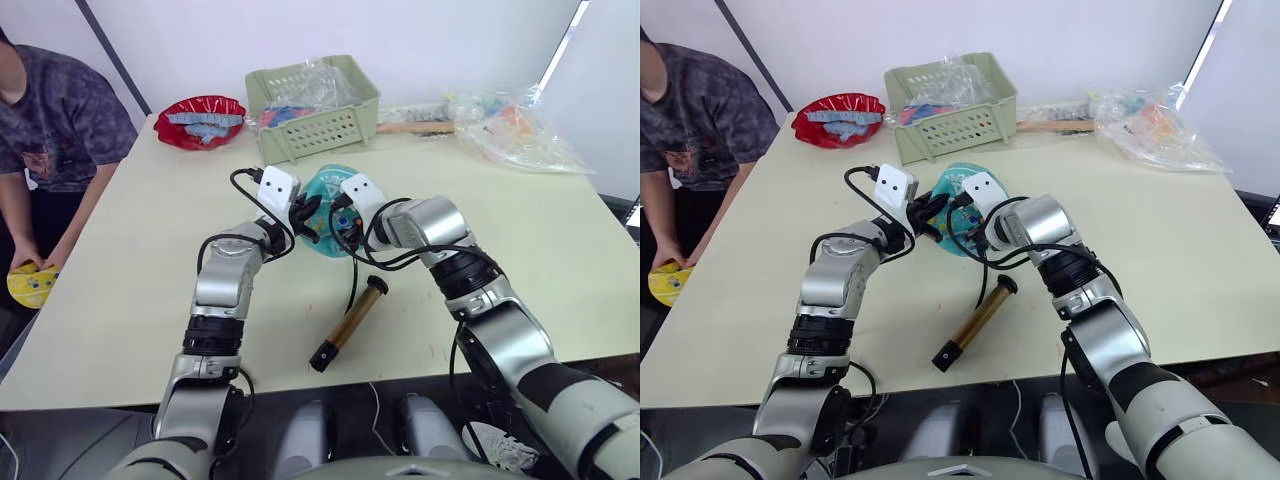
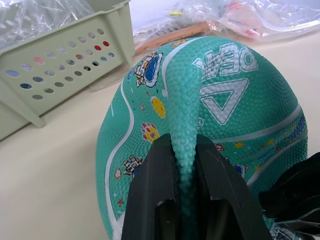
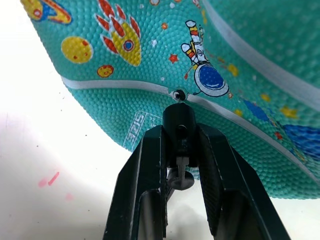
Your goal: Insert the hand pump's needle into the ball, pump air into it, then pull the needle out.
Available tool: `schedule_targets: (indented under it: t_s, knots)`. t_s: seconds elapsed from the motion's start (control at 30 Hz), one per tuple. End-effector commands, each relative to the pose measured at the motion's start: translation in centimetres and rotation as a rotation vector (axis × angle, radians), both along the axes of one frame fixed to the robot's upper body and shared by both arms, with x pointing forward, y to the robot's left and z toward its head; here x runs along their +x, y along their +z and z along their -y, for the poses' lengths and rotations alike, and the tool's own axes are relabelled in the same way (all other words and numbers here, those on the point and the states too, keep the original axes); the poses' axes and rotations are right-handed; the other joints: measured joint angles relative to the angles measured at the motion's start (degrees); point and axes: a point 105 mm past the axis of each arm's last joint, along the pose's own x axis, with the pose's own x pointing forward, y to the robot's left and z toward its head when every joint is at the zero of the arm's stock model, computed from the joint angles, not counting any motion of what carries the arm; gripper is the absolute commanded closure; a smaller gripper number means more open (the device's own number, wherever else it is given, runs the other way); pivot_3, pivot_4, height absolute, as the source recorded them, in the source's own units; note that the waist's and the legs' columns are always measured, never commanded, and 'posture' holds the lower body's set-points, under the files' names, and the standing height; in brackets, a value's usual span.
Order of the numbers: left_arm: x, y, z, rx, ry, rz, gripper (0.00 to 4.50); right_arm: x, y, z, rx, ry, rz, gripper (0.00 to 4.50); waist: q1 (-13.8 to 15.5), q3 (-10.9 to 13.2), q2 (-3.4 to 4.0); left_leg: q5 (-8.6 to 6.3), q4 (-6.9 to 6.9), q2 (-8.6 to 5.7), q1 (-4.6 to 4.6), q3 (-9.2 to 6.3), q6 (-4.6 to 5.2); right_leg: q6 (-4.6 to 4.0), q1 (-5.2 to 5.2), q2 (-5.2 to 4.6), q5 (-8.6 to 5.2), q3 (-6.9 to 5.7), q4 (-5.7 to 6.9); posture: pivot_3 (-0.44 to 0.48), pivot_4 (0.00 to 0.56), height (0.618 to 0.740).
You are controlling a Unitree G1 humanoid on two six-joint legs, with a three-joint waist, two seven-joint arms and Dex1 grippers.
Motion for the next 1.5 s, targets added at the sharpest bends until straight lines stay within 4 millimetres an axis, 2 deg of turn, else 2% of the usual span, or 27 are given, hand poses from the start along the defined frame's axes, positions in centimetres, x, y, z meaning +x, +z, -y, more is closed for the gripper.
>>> schedule_targets:
  t_s: [0.03, 0.27, 0.33, 0.37, 0.43, 0.5, 0.53, 0.6, 0.77, 0.9, 1.03, 1.2, 1.3, 1.37, 1.5]
  knots:
    - [-0.8, -3.6, 1.9, 0.029, -0.083, -0.129, 4.46, -0.5, 1.7, -0.8, 0.025, 0.06, 0.062, 4.15, 0.39, 0.02, 0.04, 0.0, -0.02, -0.02, -0.03, -0.02, 0.0, 0.0, -0.01, -0.08, 0.0, -0.03, -0.05, 0.0, 0.15, 0.74]
    - [-0.6, -3.7, 1.9, 0.034, -0.086, -0.122, 4.46, -0.6, 1.4, 0.4, 0.004, 0.054, 0.068, 4.15, 1.04, 0.05, 0.09, 0.06, -0.06, -0.05, -0.64, -0.25, -0.11, -0.01, -0.46, -0.16, 0.02, -0.18, -0.17, 0.0, 0.15, 0.74]
    - [-0.5, -3.8, 2.0, 0.033, -0.084, -0.121, 4.5, -0.7, 1.3, 0.7, 0.005, 0.051, 0.069, 3.11, 1.13, 0.07, 0.13, 0.08, -0.08, -0.05, -0.67, -0.35, -0.16, -0.04, -0.46, -0.17, 0.03, -0.26, -0.17, 0.0, 0.15, 0.74]
    - [-0.5, -3.9, 2.0, 0.034, -0.082, -0.121, 4.5, -0.7, 1.4, 0.9, 0.005, 0.052, 0.069, 2.8, 1.26, 0.07, 0.14, 0.09, -0.09, -0.06, -0.68, -0.39, -0.18, -0.06, -0.46, -0.18, 0.03, -0.31, -0.17, 0.0, 0.15, 0.74]
    - [-0.4, -3.9, 1.9, 0.034, -0.078, -0.12, 4.5, -0.9, 1.4, 1.4, 0.004, 0.053, 0.069, 1.69, 1.6, 0.08, 0.15, 0.14, -0.16, -0.07, -0.73, -0.5, -0.25, -0.08, -0.46, -0.2, 0.03, -0.43, -0.2, 0.0, 0.15, 0.74]
    - [-0.4, -4.0, 1.8, 0.036, -0.075, -0.119, 4.5, -1.0, 1.6, 2.0, 0.001, 0.058, 0.081, 1.08, 2.21, 0.08, 0.16, 0.15, -0.19, -0.08, -0.76, -0.53, -0.26, -0.08, -0.46, -0.21, 0.03, -0.48, -0.27, 0.0, 0.15, 0.74]
    - [-0.4, -4.0, 1.8, 0.036, -0.075, -0.12, 4.5, -1.2, 1.8, 2.3, -0.002, 0.063, 0.088, 0.58, 2.39, 0.08, 0.16, 0.16, -0.22, -0.09, -0.79, -0.54, -0.26, -0.08, -0.46, -0.22, 0.03, -0.5, -0.33, 0.0, 0.15, 0.74]
    - [-0.4, -4.1, 1.8, 0.038, -0.076, -0.12, 4.5, -1.2, 2.1, 2.8, -0.005, 0.055, 0.105, 0.05, 2.51, 0.09, 0.16, 0.16, -0.24, -0.11, -0.84, -0.56, -0.26, -0.08, -0.47, -0.24, 0.03, -0.55, -0.4, 0.0, 0.15, 0.74]
    - [-0.4, -4.1, 2.1, 0.036, -0.08, -0.12, 4.5, -1.7, 3.1, 4.7, 0.016, 0.056, 0.193, 0.05, 2.82, 0.1, 0.18, 0.18, -0.3, -0.13, -0.89, -0.66, -0.28, -0.09, -0.47, -0.26, 0.02, -0.7, -0.43, 0.0, 0.15, 0.74]
    - [-0.3, -4.0, 2.1, 0.036, -0.08, -0.117, 4.5, -2.9, 4.0, 5.2, 0.158, 0.067, 0.292, 0.05, 2.92, 0.1, 0.19, 0.19, -0.3, -0.18, -0.9, -0.64, -0.27, -0.08, -0.44, -0.24, 0.02, -0.87, -0.44, 0.0, 0.15, 0.74]
    - [-0.2, -4.0, 2.1, 0.037, -0.082, -0.116, 4.5, -3.3, 4.0, 5.6, 0.229, 0.026, 0.35, 0.05, 2.89, 0.1, 0.19, 0.22, -0.3, -0.2, -0.87, -0.66, -0.29, -0.07, -0.4, -0.12, 0.02, -0.94, -0.43, 0.0, 0.15, 0.74]
    - [-0.2, -4.0, 2.2, 0.041, -0.088, -0.115, 4.5, -3.1, 3.0, 5.5, 0.312, -0.061, 0.378, 0.05, 2.89, 0.1, 0.19, 0.33, -0.3, -0.26, -0.77, -0.72, -0.38, -0.05, -0.28, 0.24, 0.02, -1.0, -0.39, 0.0, 0.15, 0.74]
    - [-0.2, -4.0, 2.3, 0.043, -0.088, -0.115, 4.5, -3.4, 2.3, 4.9, 0.33, -0.067, 0.361, 0.86, 2.88, 0.1, 0.19, 0.37, -0.3, -0.42, -0.77, -0.77, -0.42, -0.04, -0.27, 0.3, 0.01, -1.02, -0.38, 0.0, 0.15, 0.74]
    - [-0.2, -4.0, 2.3, 0.045, -0.088, -0.115, 4.5, -3.5, 1.8, 4.5, 0.324, -0.068, 0.351, 1.75, 2.86, 0.11, 0.19, 0.39, -0.29, -0.43, -0.76, -0.79, -0.43, -0.03, -0.27, 0.31, 0.01, -1.03, -0.35, 0.0, 0.15, 0.74]
    - [-0.1, -4.0, 2.4, 0.046, -0.089, -0.115, 4.5, -3.3, 1.6, 3.7, 0.332, -0.073, 0.343, 1.75, 2.78, 0.11, 0.19, 0.44, -0.3, -0.47, -0.7, -0.86, -0.45, -0.03, -0.2, 0.35, 0.01, -1.07, -0.34, 0.0, 0.15, 0.74]
